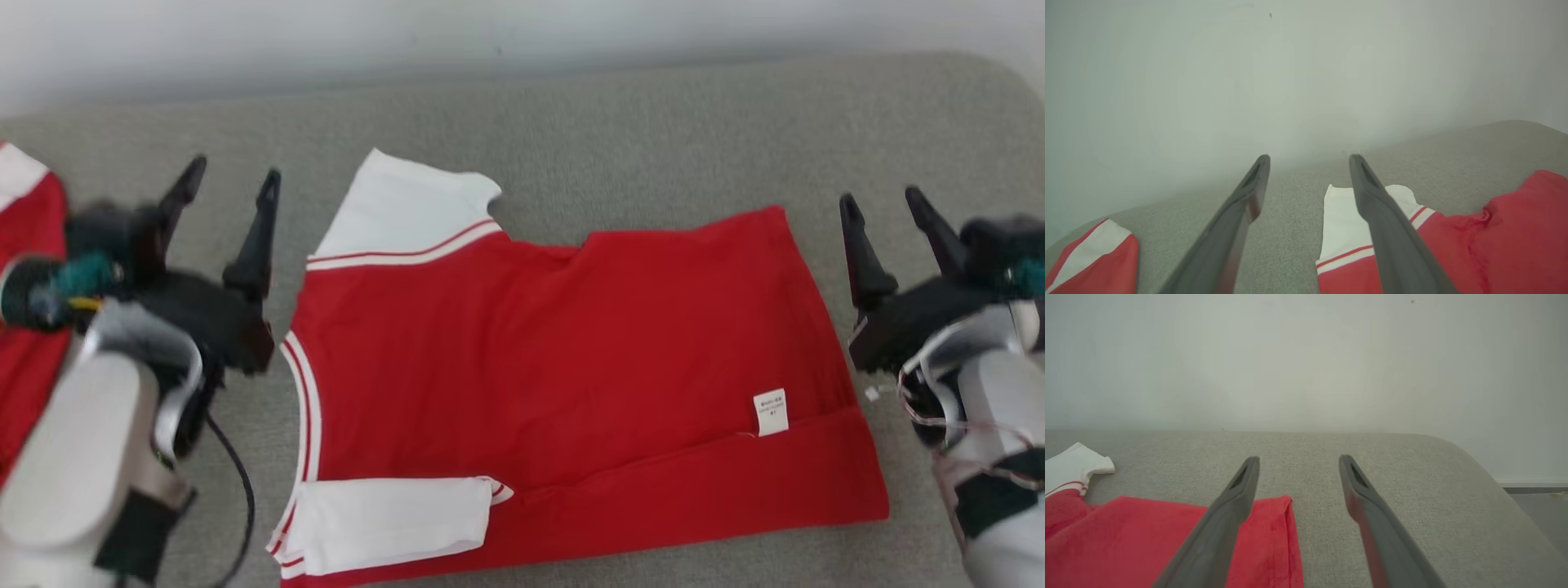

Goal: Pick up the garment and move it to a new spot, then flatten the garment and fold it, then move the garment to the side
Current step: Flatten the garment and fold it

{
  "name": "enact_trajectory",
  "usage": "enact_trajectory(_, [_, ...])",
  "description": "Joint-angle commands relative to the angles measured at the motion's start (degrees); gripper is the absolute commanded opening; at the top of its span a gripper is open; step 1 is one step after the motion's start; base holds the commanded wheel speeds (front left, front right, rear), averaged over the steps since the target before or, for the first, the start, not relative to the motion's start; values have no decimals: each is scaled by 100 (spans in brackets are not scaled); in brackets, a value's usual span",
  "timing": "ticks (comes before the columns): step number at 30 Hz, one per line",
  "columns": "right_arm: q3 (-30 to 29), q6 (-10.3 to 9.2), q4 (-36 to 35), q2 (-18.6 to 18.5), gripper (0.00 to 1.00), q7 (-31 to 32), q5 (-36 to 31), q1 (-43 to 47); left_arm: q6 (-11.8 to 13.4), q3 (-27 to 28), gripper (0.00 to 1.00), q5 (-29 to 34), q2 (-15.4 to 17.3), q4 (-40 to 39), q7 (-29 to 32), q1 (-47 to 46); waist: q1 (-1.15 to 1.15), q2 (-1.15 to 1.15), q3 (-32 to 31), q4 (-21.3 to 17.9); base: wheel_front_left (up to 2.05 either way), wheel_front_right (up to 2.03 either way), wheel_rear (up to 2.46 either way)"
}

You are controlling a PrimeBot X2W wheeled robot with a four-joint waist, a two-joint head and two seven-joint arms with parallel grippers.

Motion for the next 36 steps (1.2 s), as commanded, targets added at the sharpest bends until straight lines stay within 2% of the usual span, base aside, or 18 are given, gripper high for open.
enact_trajectory(1, [91,-14,214,-41,100,61,55,-238,13,-140,100,-228,106,175,115,-306,-2,-1,566,-266,0,0,0])
enact_trajectory(6, [651,-14,1185,29,100,444,308,-1271,10,-1029,100,-921,512,914,644,-1433,-2,-1,990,-466,0,0,0])
enact_trajectory(14, [1459,-14,2006,232,100,696,633,-2176,10,-1909,100,-1366,579,1897,1021,-2479,-2,-1,1331,-635,0,0,0])
enact_trajectory(22, [2070,-15,2455,483,100,628,981,-2735,10,-2320,100,-1699,502,2723,978,-3073,-2,-1,1582,-835,0,0,0])
enact_trajectory(31, [2585,-14,2780,705,100,663,1367,-3062,10,-2625,100,-1871,562,3356,923,-3463,-2,-1,1725,-1025,0,0,0])
enact_trajectory(32, [2644,-14,2808,723,82,700,1421,-3079,10,-2660,100,-1918,542,3422,959,-3470,-2,-1,1734,-1039,0,0,0])
enact_trajectory(33, [2682,-15,2838,723,43,689,1477,-3100,10,-2666,89,-1979,507,3488,979,-3478,-2,-1,1735,-1044,0,0,0])
enact_trajectory(34, [2714,-15,2857,706,0,659,1539,-3130,10,-2700,21,-2001,480,3527,1011,-3491,-2,-1,1731,-1042,0,0,0])
enact_trajectory(35, [2752,-15,2879,675,0,638,1594,-3156,9,-2786,0,-2037,458,3532,1049,-3484,-2,-1,1724,-1036,0,0,0])
enact_trajectory(36, [2788,-15,2899,634,0,621,1647,-3168,9,-2854,0,-2074,457,3525,1037,-3462,-2,-1,1708,-1023,0,0,0])
